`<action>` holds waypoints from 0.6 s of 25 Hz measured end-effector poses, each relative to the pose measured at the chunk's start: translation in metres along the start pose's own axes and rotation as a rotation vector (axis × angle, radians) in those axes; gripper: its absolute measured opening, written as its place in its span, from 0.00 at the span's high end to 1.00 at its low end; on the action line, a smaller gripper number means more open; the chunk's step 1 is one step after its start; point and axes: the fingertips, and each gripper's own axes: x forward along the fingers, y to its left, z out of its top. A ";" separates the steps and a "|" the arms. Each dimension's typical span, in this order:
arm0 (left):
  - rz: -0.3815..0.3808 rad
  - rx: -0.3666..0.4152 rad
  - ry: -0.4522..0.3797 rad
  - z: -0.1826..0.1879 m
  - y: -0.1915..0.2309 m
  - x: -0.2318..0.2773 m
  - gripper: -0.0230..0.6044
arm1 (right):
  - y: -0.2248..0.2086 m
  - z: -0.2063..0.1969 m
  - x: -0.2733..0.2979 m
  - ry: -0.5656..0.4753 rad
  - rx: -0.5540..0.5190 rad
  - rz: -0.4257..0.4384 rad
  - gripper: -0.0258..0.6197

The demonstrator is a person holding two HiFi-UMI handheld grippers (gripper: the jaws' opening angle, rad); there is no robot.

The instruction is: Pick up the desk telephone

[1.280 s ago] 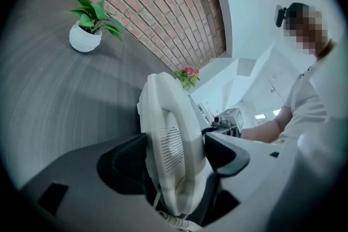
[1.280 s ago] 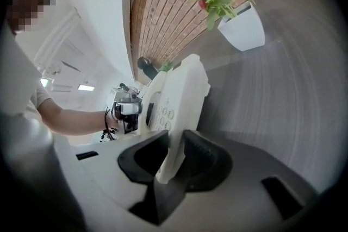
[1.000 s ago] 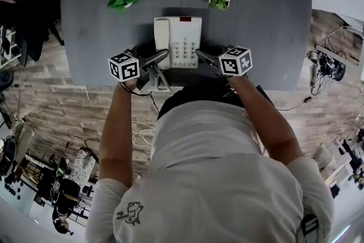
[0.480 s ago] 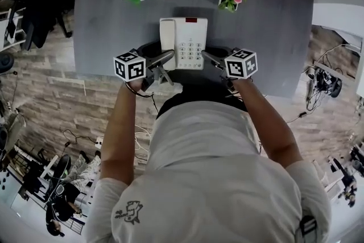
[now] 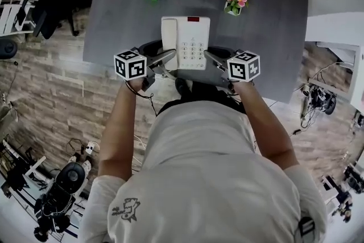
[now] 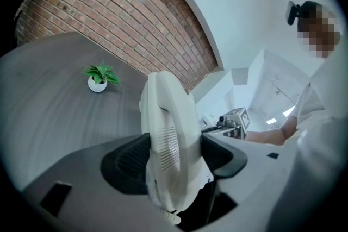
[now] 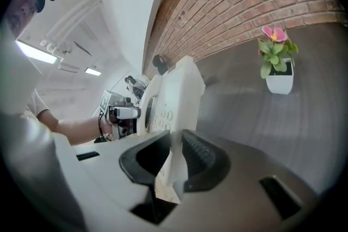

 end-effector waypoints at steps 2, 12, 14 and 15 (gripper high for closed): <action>-0.002 0.004 -0.026 0.002 -0.007 -0.012 0.47 | 0.013 0.004 -0.003 -0.013 -0.019 -0.002 0.84; 0.030 0.051 -0.079 0.003 -0.041 -0.053 0.47 | 0.060 0.007 -0.016 -0.052 -0.088 -0.008 0.84; 0.034 0.056 -0.084 -0.001 -0.047 -0.060 0.47 | 0.067 0.005 -0.018 -0.057 -0.102 -0.007 0.84; 0.038 0.058 -0.089 -0.002 -0.051 -0.063 0.47 | 0.071 0.004 -0.020 -0.059 -0.109 -0.004 0.84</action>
